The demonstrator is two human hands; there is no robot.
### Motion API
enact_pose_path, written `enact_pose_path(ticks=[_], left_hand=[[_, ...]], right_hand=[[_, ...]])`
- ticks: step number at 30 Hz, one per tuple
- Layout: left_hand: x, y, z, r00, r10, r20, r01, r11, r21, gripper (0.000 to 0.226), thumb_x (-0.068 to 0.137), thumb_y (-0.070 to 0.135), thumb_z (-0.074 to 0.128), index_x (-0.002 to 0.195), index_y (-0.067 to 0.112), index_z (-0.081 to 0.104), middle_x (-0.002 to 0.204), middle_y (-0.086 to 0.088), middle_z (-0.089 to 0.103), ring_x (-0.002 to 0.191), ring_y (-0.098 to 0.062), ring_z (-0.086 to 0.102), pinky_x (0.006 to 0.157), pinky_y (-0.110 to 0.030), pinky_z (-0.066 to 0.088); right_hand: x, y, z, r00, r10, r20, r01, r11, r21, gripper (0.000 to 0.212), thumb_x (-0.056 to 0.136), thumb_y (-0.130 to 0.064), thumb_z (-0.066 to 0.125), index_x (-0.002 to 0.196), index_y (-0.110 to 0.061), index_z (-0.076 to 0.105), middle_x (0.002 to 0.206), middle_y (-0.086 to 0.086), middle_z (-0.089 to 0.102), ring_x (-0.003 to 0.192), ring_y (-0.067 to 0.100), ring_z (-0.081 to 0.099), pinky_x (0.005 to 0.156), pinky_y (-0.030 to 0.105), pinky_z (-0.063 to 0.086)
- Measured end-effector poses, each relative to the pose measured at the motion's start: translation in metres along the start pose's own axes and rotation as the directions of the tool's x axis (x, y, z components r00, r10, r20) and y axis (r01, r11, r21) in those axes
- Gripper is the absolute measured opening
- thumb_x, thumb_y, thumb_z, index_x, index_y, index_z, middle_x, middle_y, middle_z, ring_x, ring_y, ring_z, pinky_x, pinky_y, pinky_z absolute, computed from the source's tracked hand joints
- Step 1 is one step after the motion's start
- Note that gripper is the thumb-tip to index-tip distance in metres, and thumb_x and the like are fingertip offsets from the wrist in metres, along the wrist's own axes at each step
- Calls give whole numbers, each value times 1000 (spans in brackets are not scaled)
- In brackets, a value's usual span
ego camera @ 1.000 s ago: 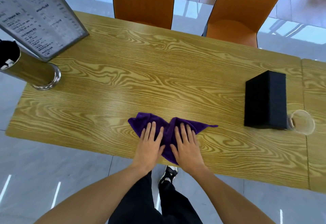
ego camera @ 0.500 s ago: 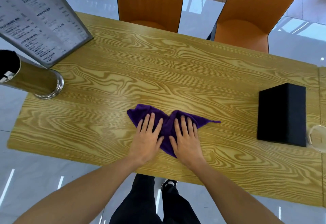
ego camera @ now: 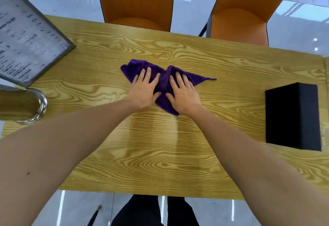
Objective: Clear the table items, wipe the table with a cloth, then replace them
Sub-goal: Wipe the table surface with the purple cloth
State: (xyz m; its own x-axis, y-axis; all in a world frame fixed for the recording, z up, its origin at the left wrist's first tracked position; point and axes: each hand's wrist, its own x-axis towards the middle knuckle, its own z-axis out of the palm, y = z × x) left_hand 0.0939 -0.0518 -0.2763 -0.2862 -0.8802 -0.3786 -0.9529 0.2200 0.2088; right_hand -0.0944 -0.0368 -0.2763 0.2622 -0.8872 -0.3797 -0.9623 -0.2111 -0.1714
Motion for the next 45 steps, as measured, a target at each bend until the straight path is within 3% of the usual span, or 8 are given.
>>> enact_pose_path(ticks=[10,23,29,38,45], left_hand=[[1,51,10,998,64,10,-65,997,41,75,101,51,43,161,23,9,167,-20,0,154,-38,1,123,-51,10],[-93,190,76,990,142,19,-142,990,15,70,102,44,45,160,22,15,167,-20,6,154,-38,3,124,-51,10],[-125,260,106,976,217,34,-218,975,33,67,102,42,45,160,22,18,167,-20,9,154,-38,7,123,-51,9],[-151,344,129,938,331,107,-343,932,117,62,104,45,39,159,22,22,166,-20,13,152,-39,15,121,-51,17],[-163,380,128,891,395,222,-418,906,66,60,101,30,51,155,21,29,165,-19,17,149,-38,21,118,-49,25]], right_hand=[[-38,42,8,993,116,-38,-114,992,57,73,105,-51,40,164,-18,14,171,12,8,157,34,7,126,48,11],[-195,111,57,979,199,-48,-189,969,161,66,105,-41,48,162,-17,25,169,11,20,155,33,20,123,50,24],[-268,150,85,962,265,-62,-249,949,192,62,106,-38,45,162,-21,24,170,6,19,156,26,16,126,44,19],[-353,207,106,936,324,-137,-286,928,241,53,101,-21,58,152,-13,46,159,11,43,149,31,36,119,49,35],[-396,228,106,890,441,-119,-384,863,328,53,98,-13,60,149,-12,49,158,9,44,148,31,37,113,48,43]])
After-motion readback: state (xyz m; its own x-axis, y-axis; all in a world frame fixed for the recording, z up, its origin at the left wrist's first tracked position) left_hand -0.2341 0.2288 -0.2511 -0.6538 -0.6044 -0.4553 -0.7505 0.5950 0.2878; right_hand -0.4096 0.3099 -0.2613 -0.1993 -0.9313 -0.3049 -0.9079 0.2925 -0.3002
